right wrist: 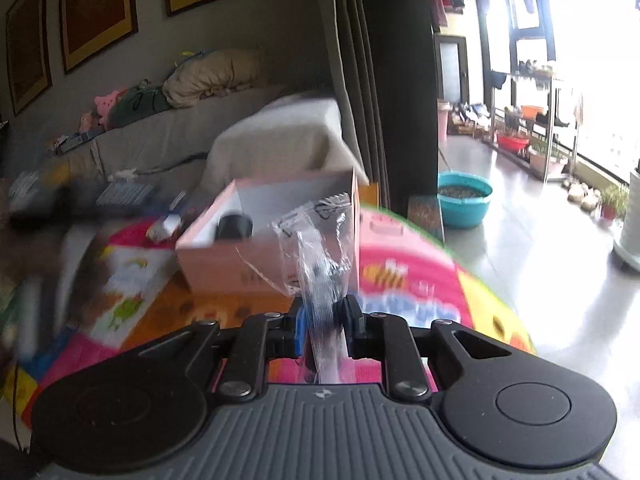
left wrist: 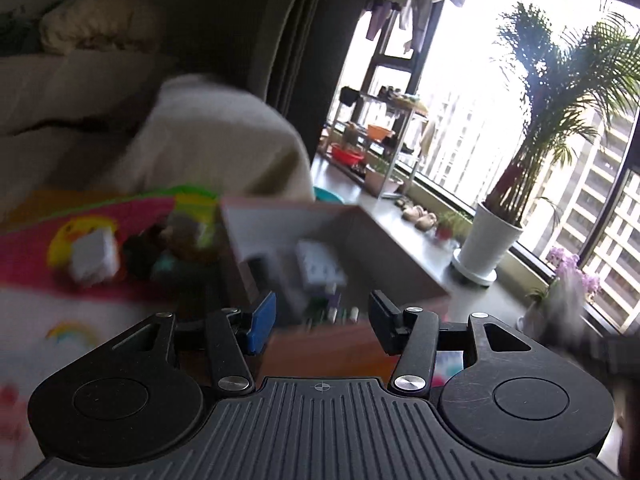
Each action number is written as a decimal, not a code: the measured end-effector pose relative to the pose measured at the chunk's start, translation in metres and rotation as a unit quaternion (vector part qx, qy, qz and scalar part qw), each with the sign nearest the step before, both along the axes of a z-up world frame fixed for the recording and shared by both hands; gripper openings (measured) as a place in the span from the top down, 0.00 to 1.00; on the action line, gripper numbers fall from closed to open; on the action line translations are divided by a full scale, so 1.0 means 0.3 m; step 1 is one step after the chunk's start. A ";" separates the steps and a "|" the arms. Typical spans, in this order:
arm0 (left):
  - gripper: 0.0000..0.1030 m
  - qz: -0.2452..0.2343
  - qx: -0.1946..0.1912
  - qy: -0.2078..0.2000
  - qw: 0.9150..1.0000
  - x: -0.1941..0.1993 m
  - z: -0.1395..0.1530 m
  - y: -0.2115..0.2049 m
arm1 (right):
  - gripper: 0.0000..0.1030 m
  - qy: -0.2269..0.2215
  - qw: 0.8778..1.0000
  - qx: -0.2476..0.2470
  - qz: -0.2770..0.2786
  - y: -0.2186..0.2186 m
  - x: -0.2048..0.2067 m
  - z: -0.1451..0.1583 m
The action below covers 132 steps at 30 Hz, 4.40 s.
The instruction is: Organize rigid objects
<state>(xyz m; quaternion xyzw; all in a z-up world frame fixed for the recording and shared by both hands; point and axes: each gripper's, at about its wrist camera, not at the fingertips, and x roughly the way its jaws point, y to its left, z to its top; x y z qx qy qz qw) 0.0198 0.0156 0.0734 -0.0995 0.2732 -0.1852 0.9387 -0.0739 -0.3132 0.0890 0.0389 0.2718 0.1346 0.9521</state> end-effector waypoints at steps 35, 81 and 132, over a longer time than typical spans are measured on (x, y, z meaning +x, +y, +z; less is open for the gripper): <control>0.46 0.133 0.004 0.020 0.991 0.188 -0.113 0.462 | 0.35 0.107 0.986 -0.113 0.066 0.605 0.748 0.094; 0.54 0.078 -0.091 0.052 0.991 0.067 -0.255 0.594 | 0.46 0.085 0.986 -0.138 0.043 0.589 0.442 0.073; 0.75 -0.007 0.051 0.108 0.993 0.307 -0.213 0.326 | 0.27 0.065 0.997 -0.030 0.031 0.440 0.257 -0.250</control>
